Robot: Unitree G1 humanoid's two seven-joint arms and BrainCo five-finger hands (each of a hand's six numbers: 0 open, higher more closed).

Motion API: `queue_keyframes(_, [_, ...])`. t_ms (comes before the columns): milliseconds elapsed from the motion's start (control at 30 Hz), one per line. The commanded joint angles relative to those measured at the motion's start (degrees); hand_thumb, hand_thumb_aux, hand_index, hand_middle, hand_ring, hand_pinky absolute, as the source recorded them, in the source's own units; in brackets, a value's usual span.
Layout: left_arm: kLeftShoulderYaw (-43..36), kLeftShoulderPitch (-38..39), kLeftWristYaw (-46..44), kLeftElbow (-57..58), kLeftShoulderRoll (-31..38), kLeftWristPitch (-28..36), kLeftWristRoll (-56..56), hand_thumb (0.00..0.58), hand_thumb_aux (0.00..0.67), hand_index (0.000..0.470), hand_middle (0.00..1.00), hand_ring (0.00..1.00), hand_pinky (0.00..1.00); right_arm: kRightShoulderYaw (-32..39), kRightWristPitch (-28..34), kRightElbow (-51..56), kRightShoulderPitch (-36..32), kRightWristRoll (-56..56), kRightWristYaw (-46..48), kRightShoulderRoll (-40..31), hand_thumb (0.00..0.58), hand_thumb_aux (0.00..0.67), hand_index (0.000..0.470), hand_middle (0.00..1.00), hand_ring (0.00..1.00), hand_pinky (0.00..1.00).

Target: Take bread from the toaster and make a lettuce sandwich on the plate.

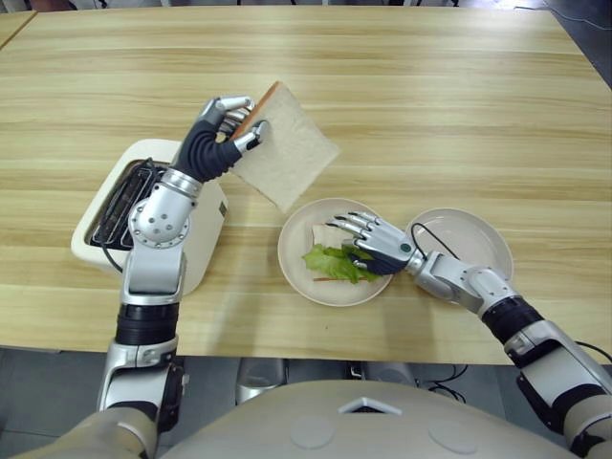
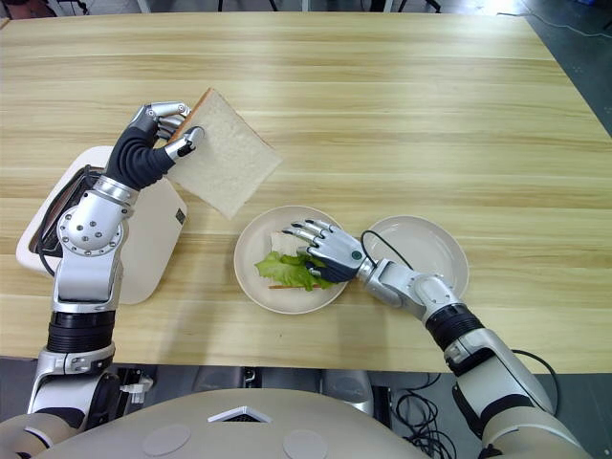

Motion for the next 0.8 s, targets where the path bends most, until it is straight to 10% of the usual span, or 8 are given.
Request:
queue_keyframes(33, [-1.44, -0.40, 0.02, 1.52, 0.13, -0.45, 0.90, 0.580, 0.670, 0.460, 1.00, 1.00, 1.00, 1.35, 0.41, -0.43, -0.10, -0.50, 0.31, 0.19, 0.566, 0.568, 0.390, 0.00, 0.00, 0.00])
queue_keyframes(800, [-4.35, -0.39, 0.43, 4.63, -0.54, -1.61, 2.21, 0.577, 0.623, 0.428, 1.00, 1.00, 1.00, 0.86, 0.70, -0.23, -4.09, 2.59, 1.65, -0.05, 0.580, 0.670, 0.460, 0.00, 0.00, 0.00])
